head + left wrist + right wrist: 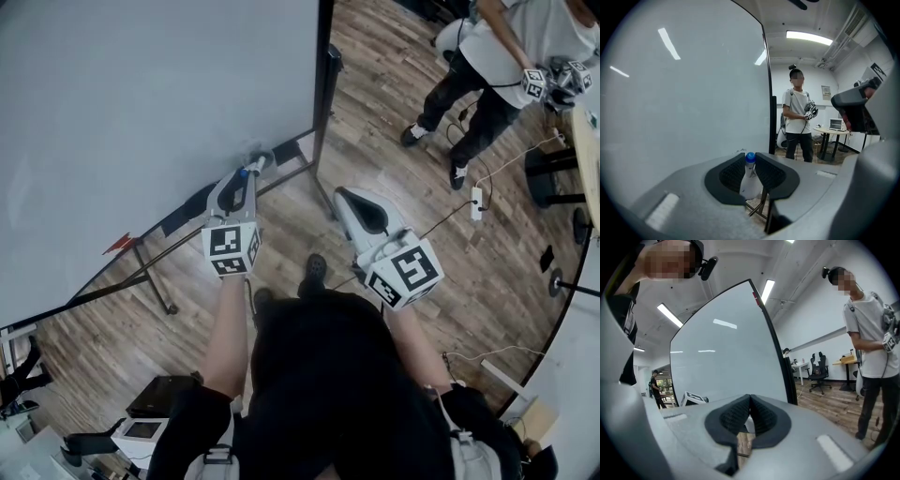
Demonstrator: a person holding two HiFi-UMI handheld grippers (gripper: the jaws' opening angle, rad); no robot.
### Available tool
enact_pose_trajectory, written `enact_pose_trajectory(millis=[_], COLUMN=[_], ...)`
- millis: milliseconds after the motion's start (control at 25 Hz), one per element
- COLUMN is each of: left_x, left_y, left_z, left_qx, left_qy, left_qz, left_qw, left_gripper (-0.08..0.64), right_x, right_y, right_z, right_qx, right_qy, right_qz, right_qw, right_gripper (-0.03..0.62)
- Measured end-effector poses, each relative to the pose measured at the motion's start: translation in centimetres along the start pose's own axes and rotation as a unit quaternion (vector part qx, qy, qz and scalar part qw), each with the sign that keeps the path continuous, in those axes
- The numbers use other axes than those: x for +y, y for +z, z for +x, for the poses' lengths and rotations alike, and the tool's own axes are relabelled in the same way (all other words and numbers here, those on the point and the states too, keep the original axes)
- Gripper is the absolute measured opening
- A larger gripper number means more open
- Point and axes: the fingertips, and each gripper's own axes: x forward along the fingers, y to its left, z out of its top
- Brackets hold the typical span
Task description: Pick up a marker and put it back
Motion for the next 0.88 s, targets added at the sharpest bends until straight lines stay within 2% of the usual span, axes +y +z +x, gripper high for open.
enact_pose_trajectory(millis=[880], left_x=[-0.9], left_y=[-0.8], left_z=[-0.2], left_qx=[0.011], left_qy=[-0.02], left_qz=[-0.012], left_qw=[0.9997], left_gripper=[0.087], right_x=[0.3], right_y=[-0.5], right_z=[-2.1], right_qx=[-0.006], right_qy=[-0.024], right_qz=[0.007], right_qw=[1.0], right_gripper=[0.002])
